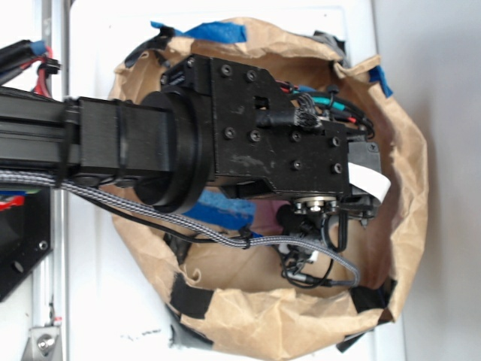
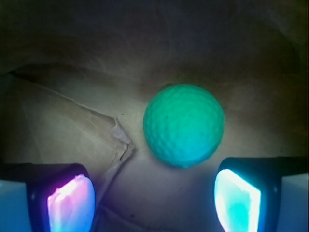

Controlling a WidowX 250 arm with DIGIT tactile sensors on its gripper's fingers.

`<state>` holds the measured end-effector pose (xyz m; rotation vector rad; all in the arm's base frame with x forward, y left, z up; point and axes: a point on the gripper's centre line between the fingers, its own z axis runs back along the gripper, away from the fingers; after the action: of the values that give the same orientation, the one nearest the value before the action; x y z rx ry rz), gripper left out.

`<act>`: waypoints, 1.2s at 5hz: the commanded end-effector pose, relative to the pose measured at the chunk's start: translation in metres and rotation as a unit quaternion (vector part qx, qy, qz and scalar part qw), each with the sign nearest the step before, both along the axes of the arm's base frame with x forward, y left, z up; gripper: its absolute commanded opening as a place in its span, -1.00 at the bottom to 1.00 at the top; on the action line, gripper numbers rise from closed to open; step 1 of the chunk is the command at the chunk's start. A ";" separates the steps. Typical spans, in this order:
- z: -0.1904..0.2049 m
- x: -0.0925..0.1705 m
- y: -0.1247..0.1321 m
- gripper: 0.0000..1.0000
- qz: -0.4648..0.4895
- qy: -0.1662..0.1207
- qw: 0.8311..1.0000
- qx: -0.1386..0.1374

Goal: Grab the green ball.

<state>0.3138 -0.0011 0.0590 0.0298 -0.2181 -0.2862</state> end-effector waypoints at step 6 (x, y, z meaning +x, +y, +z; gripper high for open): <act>-0.002 0.025 0.005 1.00 0.006 -0.046 0.999 -0.009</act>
<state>0.3280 0.0067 0.0415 0.0158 -0.2600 -0.2691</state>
